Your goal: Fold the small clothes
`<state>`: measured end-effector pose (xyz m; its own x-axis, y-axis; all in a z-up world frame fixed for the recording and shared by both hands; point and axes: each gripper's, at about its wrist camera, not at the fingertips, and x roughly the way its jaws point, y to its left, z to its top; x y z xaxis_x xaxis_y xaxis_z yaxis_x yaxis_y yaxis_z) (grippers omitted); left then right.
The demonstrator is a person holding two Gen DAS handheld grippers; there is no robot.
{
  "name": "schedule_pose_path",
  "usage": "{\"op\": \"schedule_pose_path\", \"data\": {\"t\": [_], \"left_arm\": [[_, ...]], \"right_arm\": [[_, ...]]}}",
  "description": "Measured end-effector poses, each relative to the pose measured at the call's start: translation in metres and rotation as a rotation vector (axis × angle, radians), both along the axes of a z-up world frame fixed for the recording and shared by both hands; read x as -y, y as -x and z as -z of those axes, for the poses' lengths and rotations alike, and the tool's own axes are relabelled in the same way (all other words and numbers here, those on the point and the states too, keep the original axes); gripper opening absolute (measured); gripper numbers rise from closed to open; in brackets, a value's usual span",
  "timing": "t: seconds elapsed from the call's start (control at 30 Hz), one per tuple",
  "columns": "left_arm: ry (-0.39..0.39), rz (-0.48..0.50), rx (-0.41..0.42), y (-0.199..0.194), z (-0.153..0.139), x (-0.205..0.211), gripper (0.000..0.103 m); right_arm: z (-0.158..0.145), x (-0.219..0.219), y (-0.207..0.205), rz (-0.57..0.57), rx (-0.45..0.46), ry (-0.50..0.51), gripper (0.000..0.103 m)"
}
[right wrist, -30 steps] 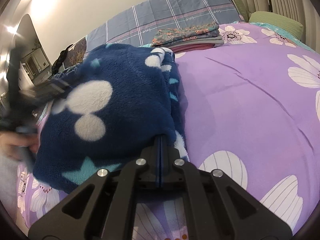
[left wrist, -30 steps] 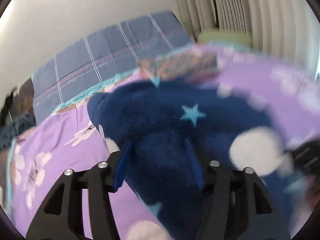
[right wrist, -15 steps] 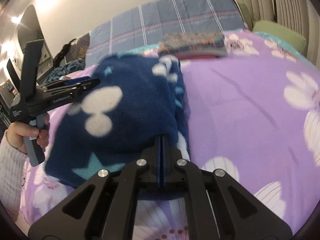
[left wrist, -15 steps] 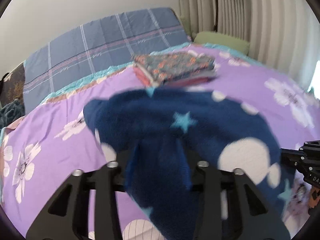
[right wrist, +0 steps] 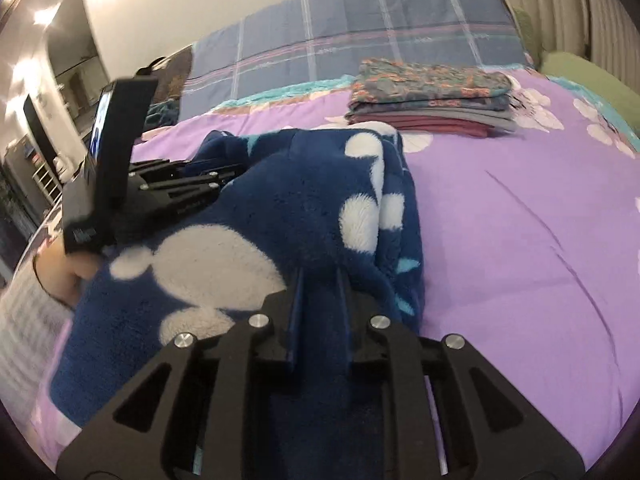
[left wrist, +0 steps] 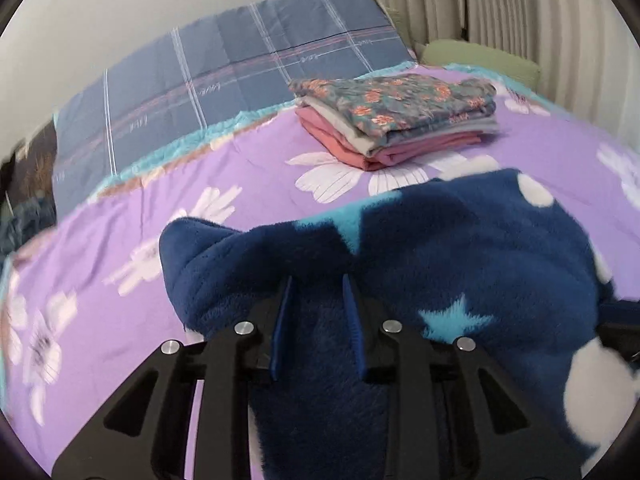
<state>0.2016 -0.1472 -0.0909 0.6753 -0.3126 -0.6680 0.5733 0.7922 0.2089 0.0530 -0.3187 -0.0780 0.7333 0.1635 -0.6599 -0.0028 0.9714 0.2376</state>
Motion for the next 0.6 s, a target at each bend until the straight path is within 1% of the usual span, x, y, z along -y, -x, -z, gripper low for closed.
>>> {"op": "schedule_pose_path", "data": {"t": [0.07, 0.13, 0.27, 0.3, 0.37, 0.43, 0.47, 0.5, 0.53, 0.57, 0.6], "left_arm": [[0.006, 0.007, -0.028, -0.004, -0.002, -0.002, 0.028], [0.018, 0.014, -0.053, -0.006, -0.006, -0.005, 0.028], [0.022, 0.024, -0.075, -0.007, -0.019, -0.006, 0.028], [0.026, 0.03, -0.077, -0.007, -0.028, -0.006, 0.028], [0.055, 0.025, -0.051, -0.006, -0.043, -0.009, 0.029], [0.107, 0.021, 0.017, -0.005, -0.063, -0.014, 0.03], [0.123, 0.029, 0.036, -0.004, -0.069, -0.015, 0.036], [0.124, 0.037, 0.049, -0.005, -0.071, -0.016, 0.041], [0.078, 0.043, 0.066, -0.008, -0.065, -0.013, 0.045], [0.002, 0.036, 0.062, -0.015, -0.05, -0.008, 0.045], [-0.11, 0.017, 0.031, -0.026, -0.023, -0.002, 0.046]], "right_arm": [[0.0, -0.005, -0.001, -0.009, 0.001, 0.04, 0.015], [0.0, -0.006, 0.0, -0.014, 0.002, 0.051, 0.015], [0.002, -0.004, 0.005, -0.017, 0.006, 0.028, 0.015], [0.002, -0.003, 0.004, -0.017, 0.006, 0.022, 0.015], [0.002, -0.003, 0.005, -0.021, 0.008, 0.021, 0.015], [0.002, -0.003, 0.005, -0.019, 0.009, 0.02, 0.015], [0.001, -0.004, 0.005, -0.017, 0.009, 0.021, 0.015], [0.001, -0.004, 0.005, -0.016, 0.01, 0.024, 0.015], [0.001, -0.005, 0.005, -0.014, 0.012, 0.028, 0.015], [0.001, -0.005, 0.005, -0.014, 0.013, 0.032, 0.015], [0.0, -0.006, 0.006, -0.015, 0.014, 0.035, 0.015]]}}
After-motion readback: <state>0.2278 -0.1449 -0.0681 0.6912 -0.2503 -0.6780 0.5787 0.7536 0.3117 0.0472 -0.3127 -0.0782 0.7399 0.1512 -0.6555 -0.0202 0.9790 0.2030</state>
